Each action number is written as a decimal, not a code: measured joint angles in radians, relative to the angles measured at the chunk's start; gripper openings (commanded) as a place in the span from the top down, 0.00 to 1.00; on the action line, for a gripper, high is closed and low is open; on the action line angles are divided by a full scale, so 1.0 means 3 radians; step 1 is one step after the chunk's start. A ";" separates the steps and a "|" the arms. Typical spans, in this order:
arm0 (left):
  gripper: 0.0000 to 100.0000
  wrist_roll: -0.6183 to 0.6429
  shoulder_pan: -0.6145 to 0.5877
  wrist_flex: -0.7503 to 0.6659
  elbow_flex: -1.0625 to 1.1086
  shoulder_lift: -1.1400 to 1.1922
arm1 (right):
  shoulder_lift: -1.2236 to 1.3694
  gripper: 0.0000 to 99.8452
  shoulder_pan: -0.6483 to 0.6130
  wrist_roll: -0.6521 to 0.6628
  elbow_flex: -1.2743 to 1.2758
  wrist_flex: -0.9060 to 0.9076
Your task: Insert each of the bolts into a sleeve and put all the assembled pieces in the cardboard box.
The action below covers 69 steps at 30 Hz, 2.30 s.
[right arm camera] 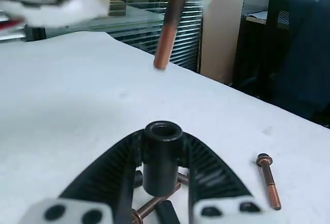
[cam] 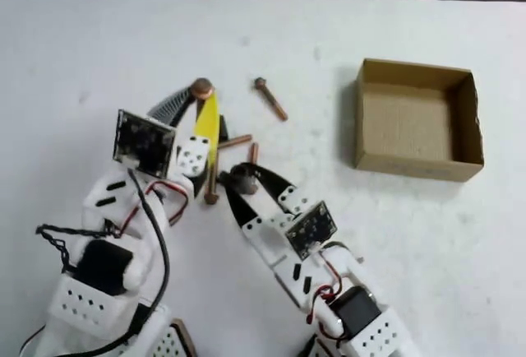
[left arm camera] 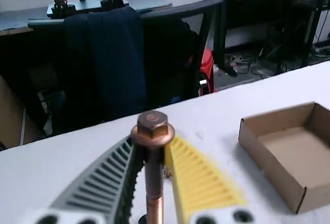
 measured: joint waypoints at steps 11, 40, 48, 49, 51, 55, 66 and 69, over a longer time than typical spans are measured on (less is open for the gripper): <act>0.98 0.1084 0.0000 -0.0225 0.0061 -0.0015 | 0.0000 0.98 0.0072 -0.0297 0.0000 0.0015; 0.98 0.0956 0.0568 -0.0338 0.0609 -0.0604 | 0.0000 0.98 0.0276 -0.0066 0.0000 0.0128; 0.98 0.0956 0.0598 -0.0338 0.0675 -0.0644 | 0.0000 0.98 0.0276 0.0046 0.0000 0.0128; 0.98 0.0956 0.0624 -0.0338 0.0675 -0.0665 | 0.0000 0.98 0.0276 0.0046 0.0000 0.0128; 0.98 0.0956 0.0706 -0.0322 0.0675 -0.0711 | 0.0000 0.98 0.0276 0.0046 0.0000 0.0128; 0.98 0.0956 0.0752 -0.0307 0.0675 -0.0747 | 0.0000 0.98 0.0261 0.0046 0.0000 0.0128; 0.98 0.0951 0.0762 -0.0343 0.0875 -0.0757 | 0.0005 0.98 0.0261 0.0046 0.0000 0.0128; 0.98 0.0946 0.0762 -0.0486 0.0982 -0.0767 | 0.0000 0.98 0.0266 0.0046 0.0000 0.0128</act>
